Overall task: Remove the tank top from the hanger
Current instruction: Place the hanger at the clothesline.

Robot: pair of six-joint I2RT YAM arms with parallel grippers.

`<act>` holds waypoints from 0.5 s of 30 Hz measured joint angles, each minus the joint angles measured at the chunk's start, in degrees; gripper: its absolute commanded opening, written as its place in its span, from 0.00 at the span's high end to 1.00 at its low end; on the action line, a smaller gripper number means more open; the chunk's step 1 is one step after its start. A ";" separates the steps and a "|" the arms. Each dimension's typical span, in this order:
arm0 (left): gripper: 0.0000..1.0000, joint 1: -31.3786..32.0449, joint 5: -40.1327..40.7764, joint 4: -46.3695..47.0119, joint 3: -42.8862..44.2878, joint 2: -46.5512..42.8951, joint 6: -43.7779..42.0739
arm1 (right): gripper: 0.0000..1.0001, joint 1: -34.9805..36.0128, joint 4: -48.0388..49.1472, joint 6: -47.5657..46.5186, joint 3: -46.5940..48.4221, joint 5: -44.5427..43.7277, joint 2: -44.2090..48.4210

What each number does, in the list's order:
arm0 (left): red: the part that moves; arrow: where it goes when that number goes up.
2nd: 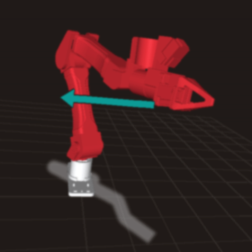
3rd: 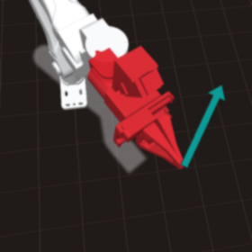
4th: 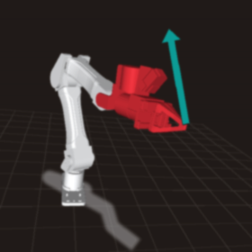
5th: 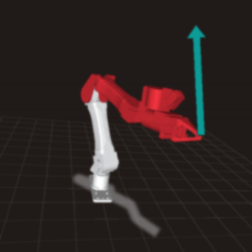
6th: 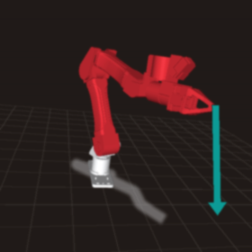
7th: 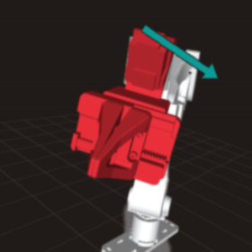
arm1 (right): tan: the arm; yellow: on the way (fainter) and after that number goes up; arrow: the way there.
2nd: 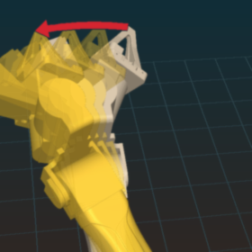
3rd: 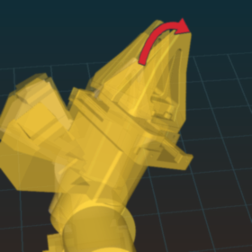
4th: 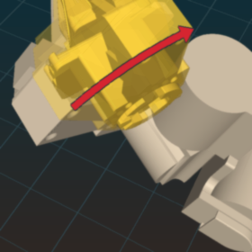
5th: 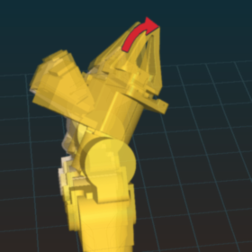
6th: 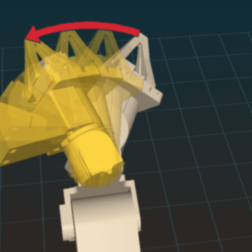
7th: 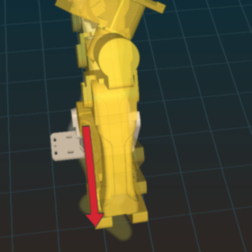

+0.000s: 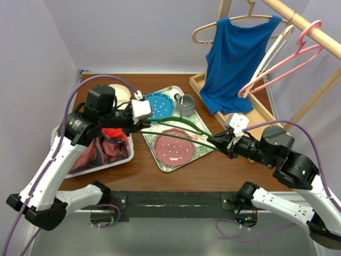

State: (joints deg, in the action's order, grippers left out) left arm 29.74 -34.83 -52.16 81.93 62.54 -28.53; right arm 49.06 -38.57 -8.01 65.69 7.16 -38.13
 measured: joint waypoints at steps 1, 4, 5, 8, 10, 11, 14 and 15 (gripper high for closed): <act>0.88 0.04 -0.26 -0.20 -0.22 -0.46 -0.37 | 1.00 0.00 0.13 -0.02 0.07 -0.31 -0.20; 0.76 0.02 -0.35 -0.26 -1.20 -1.68 -1.11 | 1.00 0.02 0.13 -0.26 0.42 -0.57 -0.76; 0.74 0.02 -0.17 0.00 -1.90 -2.25 -1.11 | 1.00 0.02 -0.11 -0.39 0.61 -0.59 -0.87; 0.70 0.02 0.74 1.16 -3.67 -3.58 -1.05 | 1.00 0.15 -1.07 -0.61 1.05 -0.42 -1.01; 0.69 0.02 1.22 1.60 -3.96 -3.74 -1.03 | 1.00 0.22 -1.79 -0.81 1.90 -0.42 -1.25; 0.69 -0.02 1.40 1.81 -3.93 -3.63 -1.03 | 1.00 0.24 -2.03 -0.90 2.21 -0.42 -1.36; 0.66 -0.02 1.68 1.84 -2.99 -2.78 -1.05 | 1.00 0.33 -2.78 -1.16 3.02 -0.44 -1.57; 0.65 -0.04 1.88 1.84 -2.54 -2.29 -1.05 | 1.00 0.33 -2.89 -1.25 3.17 -0.55 -1.60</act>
State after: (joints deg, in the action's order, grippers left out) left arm 29.69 -32.95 -50.33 79.40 60.25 -29.58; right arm 49.39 -41.45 -9.26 68.86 6.61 -39.72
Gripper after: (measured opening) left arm 0.325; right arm 0.087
